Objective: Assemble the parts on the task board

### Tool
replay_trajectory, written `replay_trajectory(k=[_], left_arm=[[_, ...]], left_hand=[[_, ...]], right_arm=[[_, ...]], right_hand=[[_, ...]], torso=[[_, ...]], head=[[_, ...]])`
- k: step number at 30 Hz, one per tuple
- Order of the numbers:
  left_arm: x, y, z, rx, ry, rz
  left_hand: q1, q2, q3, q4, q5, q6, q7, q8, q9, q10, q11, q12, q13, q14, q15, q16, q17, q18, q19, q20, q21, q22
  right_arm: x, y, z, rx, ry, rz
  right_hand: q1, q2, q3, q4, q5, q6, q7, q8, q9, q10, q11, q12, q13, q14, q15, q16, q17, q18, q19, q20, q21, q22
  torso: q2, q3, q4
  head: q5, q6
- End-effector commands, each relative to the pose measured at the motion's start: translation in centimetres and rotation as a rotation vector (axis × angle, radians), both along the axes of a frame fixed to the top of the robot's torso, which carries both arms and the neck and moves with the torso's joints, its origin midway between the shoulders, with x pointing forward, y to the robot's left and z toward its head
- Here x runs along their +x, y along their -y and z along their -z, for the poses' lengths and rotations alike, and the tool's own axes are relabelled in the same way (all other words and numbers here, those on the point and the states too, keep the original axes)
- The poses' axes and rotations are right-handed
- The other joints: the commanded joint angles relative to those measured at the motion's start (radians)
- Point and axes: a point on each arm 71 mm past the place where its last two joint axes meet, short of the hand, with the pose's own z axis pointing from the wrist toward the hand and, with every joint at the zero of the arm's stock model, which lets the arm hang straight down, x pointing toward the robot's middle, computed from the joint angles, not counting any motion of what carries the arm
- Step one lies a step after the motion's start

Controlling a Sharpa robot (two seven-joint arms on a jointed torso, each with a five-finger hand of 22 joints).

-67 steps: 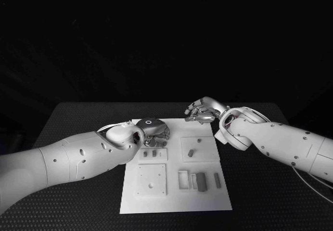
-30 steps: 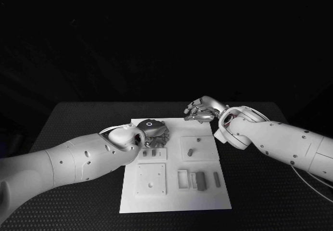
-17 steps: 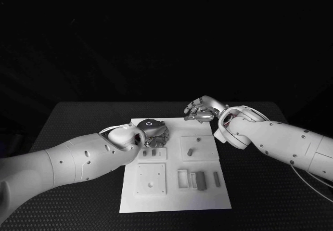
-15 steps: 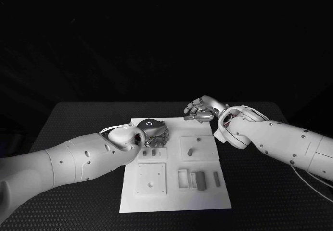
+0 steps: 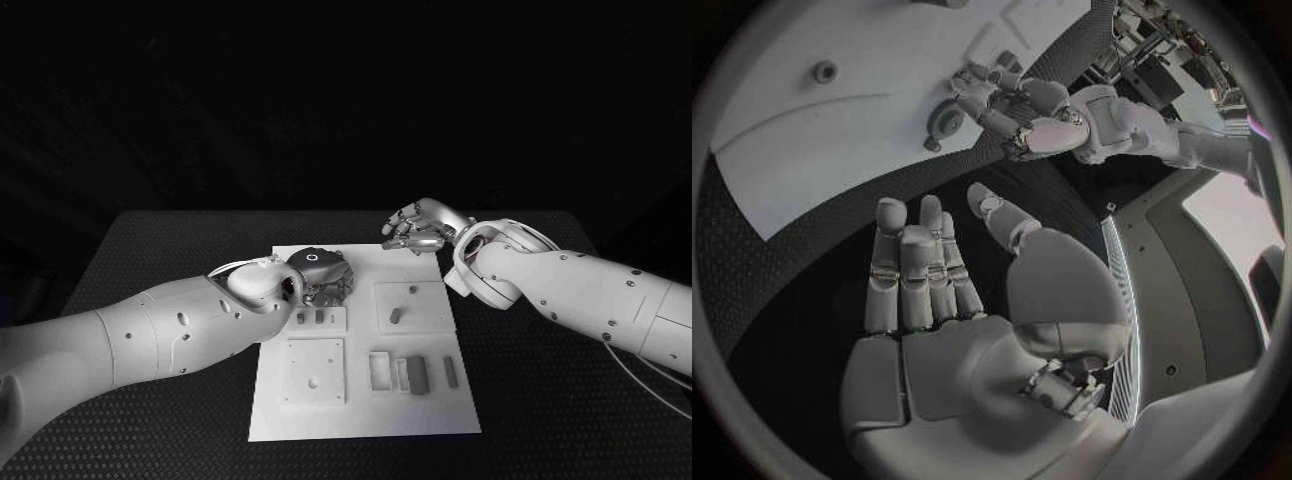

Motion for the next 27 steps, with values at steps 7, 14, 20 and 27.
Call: replay_trajectory(k=[7,14,20,27], left_arm=[[-0.14,0.2,0.31,0.014,-0.017,0.003],[0.06,-0.07,0.46,0.037,-0.021,-0.011],[0.07,-0.12,0.5,0.044,-0.022,-0.006],[0.04,-0.22,0.34,0.027,-0.006,-0.001]], left_hand=[[0.008,0.016,0.019,-0.002,0.003,0.024,0.003,0.013,0.0,0.038,0.004,0.008,0.006,-0.009,-0.002,0.008,-0.005,0.094,-0.008,-0.002,0.011,0.023],[0.018,0.021,0.031,-0.004,0.003,0.031,0.005,0.016,0.0,0.046,0.001,0.007,0.008,-0.01,-0.004,0.01,-0.008,0.093,-0.01,-0.003,0.013,0.023],[0.019,0.028,0.038,-0.004,-0.002,0.036,0.003,0.017,-0.001,0.048,0.001,0.004,0.008,-0.012,-0.005,0.01,-0.01,0.092,-0.012,-0.004,0.014,0.022],[0.031,0.029,0.054,-0.008,0.002,0.045,0.001,0.02,-0.001,0.061,-0.003,0.004,0.009,-0.014,-0.008,0.01,-0.013,0.09,-0.016,-0.006,0.015,0.022]], right_arm=[[-0.03,-0.11,-0.03,0.002,0.006,-0.01],[-0.03,-0.08,-0.03,0.002,0.006,-0.009],[-0.02,-0.05,-0.03,0.002,0.007,-0.009],[-0.03,-0.04,-0.03,0.003,0.007,-0.009]], right_hand=[[-0.009,0.001,-0.001,0.005,0.005,0.002,0.007,-0.004,-0.001,0.008,-0.001,-0.007,-0.002,0.002,0.004,-0.002,-0.002,0.007,0.003,0.003,-0.005,0.017],[-0.009,0.0,-0.001,0.005,0.005,0.002,0.007,-0.004,-0.001,0.008,-0.001,-0.007,-0.002,0.002,0.004,-0.003,-0.002,0.007,0.003,0.003,-0.005,0.017],[-0.01,0.0,-0.001,0.005,0.005,0.002,0.007,-0.004,-0.001,0.008,-0.001,-0.007,-0.002,0.002,0.004,-0.003,-0.002,0.007,0.003,0.003,-0.006,0.017],[-0.011,0.0,-0.001,0.006,0.005,0.002,0.007,-0.004,-0.001,0.009,-0.001,-0.007,-0.003,0.001,0.004,-0.003,-0.002,0.007,0.003,0.003,-0.006,0.017]], torso=[[0.0,0.0001,-0.0006],[0.0,0.0004,-0.0003],[0.0,0.0001,-0.0002],[0.0,-0.0002,-0.0003]], head=[[0.0,0.0],[0.0,-0.002],[-0.001,-0.002],[0.0,-0.002]])
